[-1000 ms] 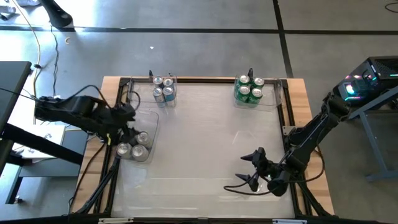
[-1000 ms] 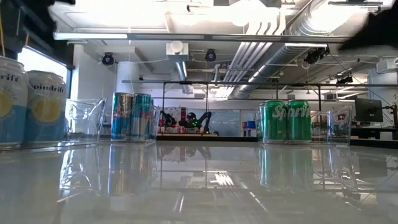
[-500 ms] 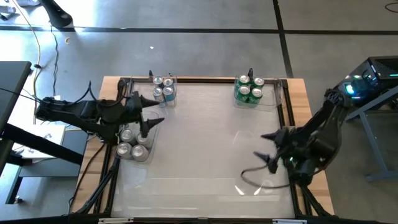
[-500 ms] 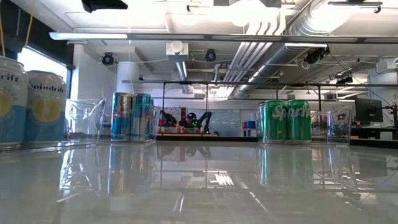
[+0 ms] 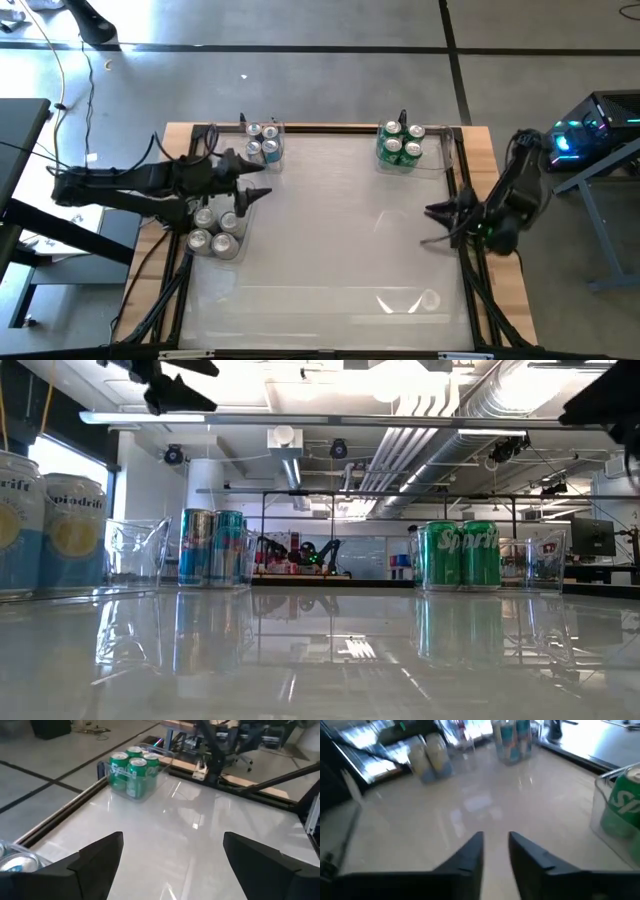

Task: Sort soda cans
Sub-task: Return to Home Position

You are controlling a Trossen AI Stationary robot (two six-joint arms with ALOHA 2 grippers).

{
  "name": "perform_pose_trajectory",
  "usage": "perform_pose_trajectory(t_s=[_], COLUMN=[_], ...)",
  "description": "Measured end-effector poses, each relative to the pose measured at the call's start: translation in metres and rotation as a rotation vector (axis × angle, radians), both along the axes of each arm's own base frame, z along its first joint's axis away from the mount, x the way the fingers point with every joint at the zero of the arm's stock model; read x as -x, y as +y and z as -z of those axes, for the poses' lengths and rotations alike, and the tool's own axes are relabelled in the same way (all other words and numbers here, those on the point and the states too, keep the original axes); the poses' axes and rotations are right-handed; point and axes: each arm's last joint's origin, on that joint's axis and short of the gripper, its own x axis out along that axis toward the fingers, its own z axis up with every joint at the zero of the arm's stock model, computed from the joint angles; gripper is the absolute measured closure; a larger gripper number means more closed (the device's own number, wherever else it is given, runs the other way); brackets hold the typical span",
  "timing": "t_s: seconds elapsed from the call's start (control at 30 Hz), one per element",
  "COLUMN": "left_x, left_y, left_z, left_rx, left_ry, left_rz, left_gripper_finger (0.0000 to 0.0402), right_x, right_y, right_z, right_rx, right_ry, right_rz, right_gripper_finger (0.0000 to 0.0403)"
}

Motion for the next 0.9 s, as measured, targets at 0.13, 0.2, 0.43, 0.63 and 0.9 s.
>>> perform_pose_trajectory(t_s=[0.13,0.2,0.43,0.63,0.9], left_x=[0.001,0.004,0.022,0.033,0.047], left_y=[0.013,0.019,0.032,0.03,0.025], left_z=[0.004,0.005,0.018,0.028,0.029], left_rx=[-0.013,-0.025,0.009,0.03,-0.001], left_ry=[0.016,0.015,-0.041,-0.106,-0.208], left_rz=[0.011,0.027,0.029,0.072,0.148], left_gripper_finger=[0.0086,0.0098,0.0131,0.0143,0.0145], right_x=[0.018,0.024,0.024,0.015,0.006], right_y=[-0.028,-0.038,-0.034,-0.018,-0.013], right_z=[0.005,0.007,0.009,0.016,0.02], right_rx=[-0.053,-0.085,-0.093,0.054,0.124], right_ry=[-0.118,-0.168,-0.391,-0.503,-0.792], right_rz=[-0.03,-0.06,-0.25,-0.382,-0.502], right_gripper_finger=[0.0379,0.0396,0.0401,0.0402,0.0403])
